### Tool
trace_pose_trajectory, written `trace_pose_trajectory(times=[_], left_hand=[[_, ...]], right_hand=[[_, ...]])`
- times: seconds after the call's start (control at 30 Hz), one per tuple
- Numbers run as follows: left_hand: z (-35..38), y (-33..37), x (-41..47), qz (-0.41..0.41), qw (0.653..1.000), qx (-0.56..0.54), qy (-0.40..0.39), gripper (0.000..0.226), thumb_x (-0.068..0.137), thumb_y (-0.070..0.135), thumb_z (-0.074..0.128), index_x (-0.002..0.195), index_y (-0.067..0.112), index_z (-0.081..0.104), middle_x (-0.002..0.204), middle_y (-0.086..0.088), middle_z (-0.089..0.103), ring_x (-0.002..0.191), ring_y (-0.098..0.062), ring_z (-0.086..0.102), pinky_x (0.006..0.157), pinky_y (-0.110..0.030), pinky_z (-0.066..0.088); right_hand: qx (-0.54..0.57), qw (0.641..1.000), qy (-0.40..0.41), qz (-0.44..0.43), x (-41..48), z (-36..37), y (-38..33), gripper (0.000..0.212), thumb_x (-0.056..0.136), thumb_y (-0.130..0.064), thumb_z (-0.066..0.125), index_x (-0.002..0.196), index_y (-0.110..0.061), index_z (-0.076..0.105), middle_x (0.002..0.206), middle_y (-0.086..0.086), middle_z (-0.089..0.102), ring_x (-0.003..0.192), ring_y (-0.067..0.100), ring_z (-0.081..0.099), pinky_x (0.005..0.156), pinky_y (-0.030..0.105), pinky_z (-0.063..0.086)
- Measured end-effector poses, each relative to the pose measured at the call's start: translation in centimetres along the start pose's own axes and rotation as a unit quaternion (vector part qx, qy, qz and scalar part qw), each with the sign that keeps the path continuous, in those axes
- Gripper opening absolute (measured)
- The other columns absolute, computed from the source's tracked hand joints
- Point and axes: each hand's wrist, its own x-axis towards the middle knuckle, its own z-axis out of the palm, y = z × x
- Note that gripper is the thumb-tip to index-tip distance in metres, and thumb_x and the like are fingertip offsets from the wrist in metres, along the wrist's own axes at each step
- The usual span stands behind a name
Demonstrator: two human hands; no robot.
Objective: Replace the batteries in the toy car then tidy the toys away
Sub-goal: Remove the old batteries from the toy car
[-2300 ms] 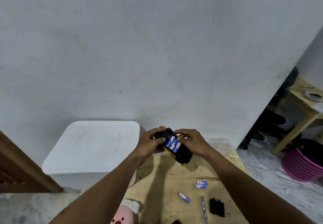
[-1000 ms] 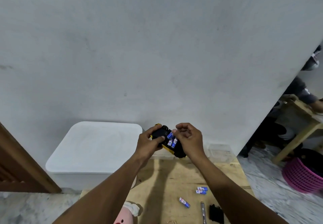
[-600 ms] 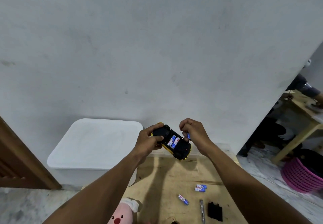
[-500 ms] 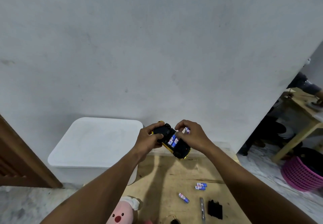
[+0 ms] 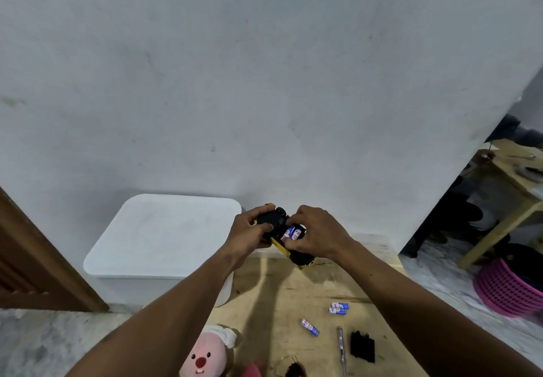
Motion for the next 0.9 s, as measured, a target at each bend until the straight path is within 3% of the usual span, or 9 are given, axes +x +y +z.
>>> trace_pose_trajectory(times=[0.13, 0.27, 0.33, 0.43, 0.5, 0.6, 0.7, 0.77, 0.9], left_hand=[[-0.3, 0.0, 0.2, 0.000, 1.000, 0.009, 0.001, 0.047, 0.087, -0.007, 0.057, 0.118, 0.026, 0.072, 0.114, -0.011, 0.067, 0.079, -0.028, 0.067, 0.079, -0.045, 0.061], [-0.7, 0.0, 0.3, -0.003, 1.000, 0.000, 0.012, 0.046, 0.088, -0.005, 0.058, 0.118, 0.028, 0.071, 0.114, -0.011, 0.067, 0.081, -0.028, 0.070, 0.077, -0.041, 0.063], [-0.6, 0.0, 0.2, -0.007, 1.000, -0.002, 0.009, 0.046, 0.088, -0.005, 0.058, 0.117, 0.028, 0.071, 0.113, -0.011, 0.068, 0.081, -0.029, 0.070, 0.076, -0.040, 0.063], [-0.6, 0.0, 0.3, -0.011, 1.000, -0.004, 0.010, 0.045, 0.089, -0.005, 0.058, 0.118, 0.027, 0.071, 0.113, -0.011, 0.068, 0.082, -0.030, 0.069, 0.076, -0.040, 0.063], [-0.7, -0.1, 0.4, -0.012, 1.000, -0.006, 0.013, 0.045, 0.089, -0.005, 0.058, 0.120, 0.025, 0.071, 0.115, -0.012, 0.067, 0.082, -0.029, 0.069, 0.074, -0.038, 0.063], [-1.0, -0.2, 0.5, -0.013, 1.000, -0.010, 0.013, 0.045, 0.089, -0.005, 0.058, 0.122, 0.024, 0.071, 0.116, -0.012, 0.067, 0.080, -0.028, 0.068, 0.069, -0.034, 0.062], [-1.0, -0.2, 0.7, -0.013, 1.000, -0.017, 0.017, 0.046, 0.089, -0.004, 0.058, 0.122, 0.025, 0.071, 0.116, -0.013, 0.067, 0.079, -0.028, 0.068, 0.069, -0.034, 0.060], [-0.9, -0.2, 0.7, -0.011, 0.999, -0.022, 0.021, 0.047, 0.088, -0.004, 0.059, 0.121, 0.027, 0.071, 0.116, -0.012, 0.068, 0.078, -0.027, 0.068, 0.069, -0.034, 0.060], [-0.6, -0.1, 0.7, -0.010, 0.999, -0.035, 0.031, 0.046, 0.088, -0.004, 0.059, 0.120, 0.027, 0.072, 0.113, -0.010, 0.068, 0.074, -0.026, 0.066, 0.072, -0.035, 0.060]], right_hand=[[-0.023, 0.999, 0.024, -0.036, 0.0, 0.1, -0.3, 0.056, 0.075, -0.057, 0.037, 0.113, -0.032, 0.071, 0.089, -0.001, 0.065, 0.077, 0.021, 0.062, 0.066, 0.030, 0.047], [-0.014, 0.998, 0.011, -0.063, -0.1, -0.4, -0.1, 0.046, 0.090, -0.046, 0.034, 0.121, -0.037, 0.067, 0.100, -0.009, 0.059, 0.067, 0.012, 0.050, 0.063, 0.027, 0.041], [-0.001, 0.998, -0.035, -0.053, 0.0, -0.5, -0.2, 0.035, 0.095, -0.039, 0.039, 0.117, -0.037, 0.066, 0.101, -0.010, 0.061, 0.075, 0.012, 0.054, 0.069, 0.031, 0.046], [0.143, 0.988, -0.060, 0.008, 0.3, -0.6, -0.5, 0.024, 0.096, -0.023, 0.049, 0.103, -0.032, 0.070, 0.103, -0.013, 0.070, 0.092, 0.009, 0.062, 0.085, 0.036, 0.051], [0.257, 0.964, -0.045, 0.055, 0.2, -0.9, -0.1, 0.023, 0.092, -0.015, 0.055, 0.096, -0.028, 0.074, 0.099, -0.014, 0.073, 0.095, 0.007, 0.065, 0.090, 0.032, 0.052], [0.337, 0.939, -0.015, 0.072, 0.0, -1.8, 0.3, 0.016, 0.088, -0.012, 0.068, 0.097, -0.023, 0.075, 0.089, -0.008, 0.073, 0.082, 0.005, 0.066, 0.074, 0.020, 0.053], [0.459, 0.878, 0.044, 0.127, 0.2, -2.6, 0.2, 0.009, 0.093, -0.019, 0.068, 0.096, -0.012, 0.072, 0.081, 0.007, 0.070, 0.053, 0.006, 0.049, 0.048, 0.017, 0.038], [0.551, 0.811, 0.074, 0.184, 0.6, -3.0, 0.1, 0.015, 0.095, -0.023, 0.066, 0.092, -0.008, 0.068, 0.079, 0.011, 0.064, 0.051, 0.011, 0.038, 0.046, 0.022, 0.032], [0.678, 0.686, 0.084, 0.251, 1.1, -3.1, -0.4, 0.015, 0.094, -0.018, 0.056, 0.083, -0.007, 0.057, 0.071, 0.008, 0.052, 0.053, 0.018, 0.044, 0.047, 0.028, 0.037]])
